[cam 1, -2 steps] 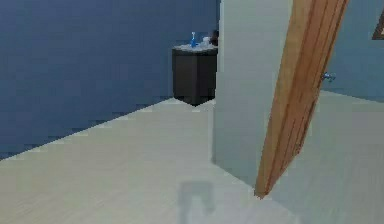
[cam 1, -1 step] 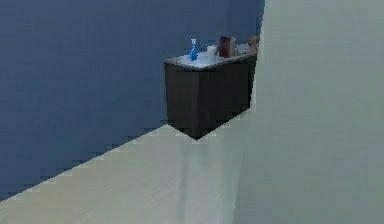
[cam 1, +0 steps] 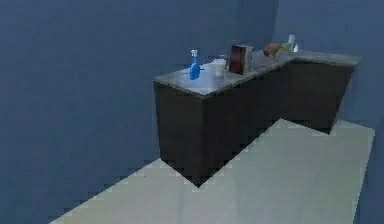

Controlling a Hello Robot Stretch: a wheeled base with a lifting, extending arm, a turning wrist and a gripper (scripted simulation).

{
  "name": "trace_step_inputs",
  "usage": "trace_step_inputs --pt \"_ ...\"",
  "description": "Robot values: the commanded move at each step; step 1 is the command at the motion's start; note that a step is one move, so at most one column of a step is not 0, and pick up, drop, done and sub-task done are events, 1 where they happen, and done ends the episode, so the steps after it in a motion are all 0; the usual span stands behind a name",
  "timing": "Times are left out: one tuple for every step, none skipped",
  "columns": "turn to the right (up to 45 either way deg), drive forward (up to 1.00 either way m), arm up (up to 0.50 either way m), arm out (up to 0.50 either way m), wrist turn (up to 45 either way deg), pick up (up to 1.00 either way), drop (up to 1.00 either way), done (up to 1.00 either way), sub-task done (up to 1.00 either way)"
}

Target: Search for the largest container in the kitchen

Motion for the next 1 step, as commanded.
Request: trace_step_inputs --pt "21.0 0.0 0.0 0.0 0.0 0.0 0.0 0.0 0.0"
